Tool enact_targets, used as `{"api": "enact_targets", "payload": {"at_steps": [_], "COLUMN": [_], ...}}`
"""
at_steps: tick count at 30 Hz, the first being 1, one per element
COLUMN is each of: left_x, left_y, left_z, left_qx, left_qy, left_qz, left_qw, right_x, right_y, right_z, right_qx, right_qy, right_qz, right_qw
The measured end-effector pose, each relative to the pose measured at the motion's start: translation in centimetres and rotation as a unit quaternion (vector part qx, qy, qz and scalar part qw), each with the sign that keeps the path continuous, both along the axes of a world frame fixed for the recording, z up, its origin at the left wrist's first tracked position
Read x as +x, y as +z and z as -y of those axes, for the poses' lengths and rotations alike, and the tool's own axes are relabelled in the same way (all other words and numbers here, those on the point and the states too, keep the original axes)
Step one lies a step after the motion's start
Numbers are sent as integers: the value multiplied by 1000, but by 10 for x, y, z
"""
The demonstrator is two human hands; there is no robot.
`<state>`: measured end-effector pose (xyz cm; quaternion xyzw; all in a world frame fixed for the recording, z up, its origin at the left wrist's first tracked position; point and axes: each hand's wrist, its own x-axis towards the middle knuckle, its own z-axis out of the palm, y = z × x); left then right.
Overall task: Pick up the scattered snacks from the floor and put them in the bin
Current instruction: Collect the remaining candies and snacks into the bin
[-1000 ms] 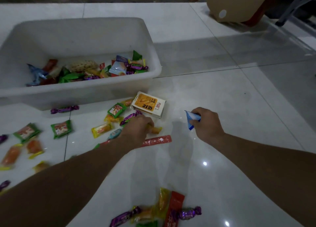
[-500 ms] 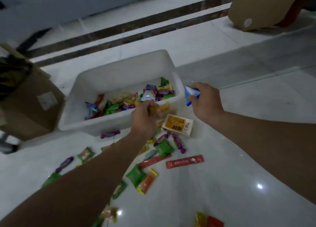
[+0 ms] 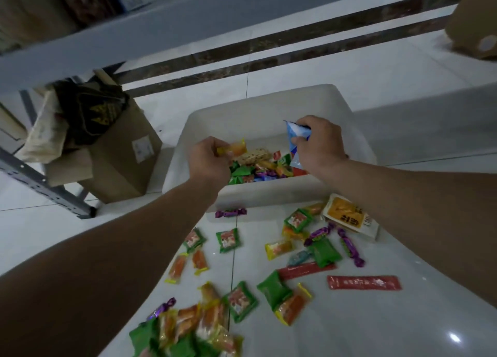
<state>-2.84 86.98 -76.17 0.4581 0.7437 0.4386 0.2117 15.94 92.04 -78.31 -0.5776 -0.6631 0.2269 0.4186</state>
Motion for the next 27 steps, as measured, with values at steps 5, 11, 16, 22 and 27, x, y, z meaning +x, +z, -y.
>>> {"api": "enact_targets", "payload": {"at_steps": [5, 11, 16, 22, 27], "left_x": [-24, -48, -51, -48, -32], "left_y": [-33, -68, -68, -61, -50], "left_z": [-10, -23, -31, -14, -1], "left_qx": [-33, -102, -98, -95, -98], "left_qy": [-4, -21, -83, -117, -114], "left_qz": [-9, -54, -104, -172, -180], "left_qw": [999, 993, 986, 973, 972], "right_x": [-26, -50, -49, -41, -17], "right_y": [-10, -28, -47, -52, -38], "right_z": [-8, -19, -28, -15, 8], "right_qx": [1, -12, -50, -42, -2], "right_qy": [19, 25, -4, -6, 50], "right_qz": [30, 66, 102, 142, 174], "right_qw": [999, 997, 993, 989, 983]}}
